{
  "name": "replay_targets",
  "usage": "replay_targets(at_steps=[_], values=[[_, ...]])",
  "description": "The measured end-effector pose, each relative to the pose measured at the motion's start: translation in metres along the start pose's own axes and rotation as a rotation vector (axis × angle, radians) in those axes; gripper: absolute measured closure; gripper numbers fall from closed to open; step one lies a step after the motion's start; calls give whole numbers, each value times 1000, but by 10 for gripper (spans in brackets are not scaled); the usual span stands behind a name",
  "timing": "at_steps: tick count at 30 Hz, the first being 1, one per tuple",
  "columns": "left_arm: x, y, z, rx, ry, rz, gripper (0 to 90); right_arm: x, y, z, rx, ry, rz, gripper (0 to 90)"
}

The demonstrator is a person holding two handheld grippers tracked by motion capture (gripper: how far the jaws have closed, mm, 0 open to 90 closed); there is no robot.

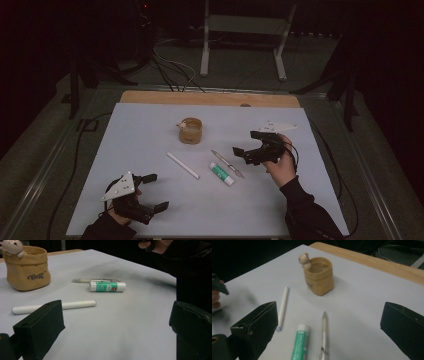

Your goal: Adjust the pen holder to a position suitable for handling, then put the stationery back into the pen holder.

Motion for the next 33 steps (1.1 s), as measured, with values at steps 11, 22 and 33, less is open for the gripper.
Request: replay_targets(at_steps=[11,22,33], values=[[0,-1,0,4,-3,1,2,-2,7,-31,-38,21,-30,102],[-1,0,0,-3,-2,4,2,1,18,-61,-131,-42,-69,366],[-1,0,0,-3,-2,7,2,-2,40,-80,-229,-55,-81,534]])
Point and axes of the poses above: each handheld gripper's, and its own axes: y roughly forward along the jaws, z roughly out of its top, x roughly to its right, the point moved 8 cm from there along y, roughly forward along the jaws, and after that the axes turned 3 degrees about y, right-handed, at the moved point
